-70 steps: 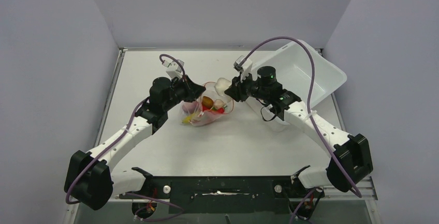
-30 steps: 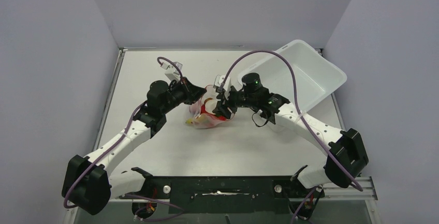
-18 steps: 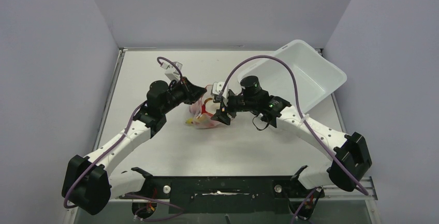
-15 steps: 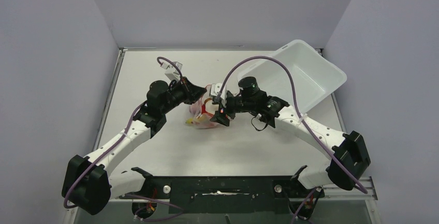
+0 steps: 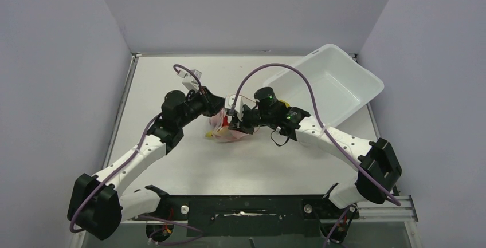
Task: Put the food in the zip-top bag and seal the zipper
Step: Zip the zipper food storage bag at the center of the board.
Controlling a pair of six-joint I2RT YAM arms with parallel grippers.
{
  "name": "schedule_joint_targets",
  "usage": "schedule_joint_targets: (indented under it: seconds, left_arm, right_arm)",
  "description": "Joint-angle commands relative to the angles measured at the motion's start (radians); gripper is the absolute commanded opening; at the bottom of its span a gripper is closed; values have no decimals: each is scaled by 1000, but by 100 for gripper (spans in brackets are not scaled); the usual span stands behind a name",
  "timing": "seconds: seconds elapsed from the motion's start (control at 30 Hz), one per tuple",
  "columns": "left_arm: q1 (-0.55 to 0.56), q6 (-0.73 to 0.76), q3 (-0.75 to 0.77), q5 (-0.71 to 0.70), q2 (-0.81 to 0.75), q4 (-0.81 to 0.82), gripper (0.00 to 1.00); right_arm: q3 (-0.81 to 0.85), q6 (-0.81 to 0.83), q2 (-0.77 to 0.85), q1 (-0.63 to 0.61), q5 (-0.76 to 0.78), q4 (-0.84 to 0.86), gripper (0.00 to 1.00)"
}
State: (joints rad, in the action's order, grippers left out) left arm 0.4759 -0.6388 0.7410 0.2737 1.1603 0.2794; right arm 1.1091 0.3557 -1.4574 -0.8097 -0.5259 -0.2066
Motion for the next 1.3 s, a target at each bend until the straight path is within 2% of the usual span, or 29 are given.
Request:
schedule_joint_targets:
  seconds: [0.0,0.07,0.2,0.3,0.47,0.7,0.97,1.27]
  left_arm:
    - [-6,66,9,9,-70,26,14]
    - [-11,123,9,8,-98,-8,23]
    - [-14,241,8,5,-155,-97,32]
    - [-14,326,8,35,-197,-164,44]
    - [-14,466,-23,111,-290,-271,44]
    - [-13,584,-66,161,-362,-312,42]
    - [-13,701,-100,124,-323,-234,47]
    - [-11,722,-102,138,-263,-129,46]
  right_arm:
    - [24,-60,34,1,36,111,1]
    - [17,-92,39,4,32,132,0]
    - [10,-162,42,26,8,174,0]
    - [11,-180,37,43,0,189,0]
    - [10,-205,42,83,-24,201,0]
    - [8,-210,51,125,-59,198,0]
    - [-6,-191,65,135,-95,202,0]
    - [-8,-194,62,136,-134,201,0]
